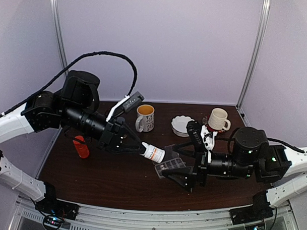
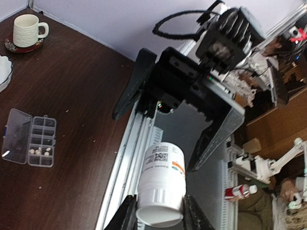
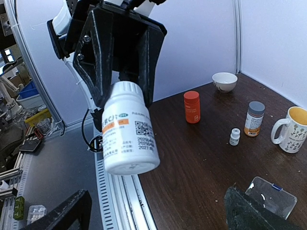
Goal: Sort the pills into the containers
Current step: Unscrew the lid of the pill bottle from the pill bottle.
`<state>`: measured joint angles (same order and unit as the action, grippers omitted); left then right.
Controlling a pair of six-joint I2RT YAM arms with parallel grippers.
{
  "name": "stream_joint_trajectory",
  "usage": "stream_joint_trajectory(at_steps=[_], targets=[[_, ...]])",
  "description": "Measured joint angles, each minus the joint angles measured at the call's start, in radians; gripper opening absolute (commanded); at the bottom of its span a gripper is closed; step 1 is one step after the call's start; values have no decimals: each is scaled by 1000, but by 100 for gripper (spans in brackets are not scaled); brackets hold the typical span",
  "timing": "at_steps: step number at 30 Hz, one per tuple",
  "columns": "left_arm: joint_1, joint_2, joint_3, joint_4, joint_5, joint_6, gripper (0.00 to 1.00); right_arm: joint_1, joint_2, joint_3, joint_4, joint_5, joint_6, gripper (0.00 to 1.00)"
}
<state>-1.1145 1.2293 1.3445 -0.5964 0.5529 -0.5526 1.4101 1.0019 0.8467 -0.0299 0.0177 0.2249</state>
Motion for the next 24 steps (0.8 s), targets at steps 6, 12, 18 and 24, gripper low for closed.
stream_joint_trajectory(at_steps=[6,12,18,24], targets=[[-7,28,44,-201,-98,303,9,-75,42,44,-29,-219,105,90],[-9,-6,0,-223,-70,516,4,-103,79,51,-2,-385,171,85],[-11,-48,-30,-189,-9,642,0,-104,167,101,1,-453,180,77],[-11,-84,-86,-139,29,703,0,-110,232,110,61,-498,227,74]])
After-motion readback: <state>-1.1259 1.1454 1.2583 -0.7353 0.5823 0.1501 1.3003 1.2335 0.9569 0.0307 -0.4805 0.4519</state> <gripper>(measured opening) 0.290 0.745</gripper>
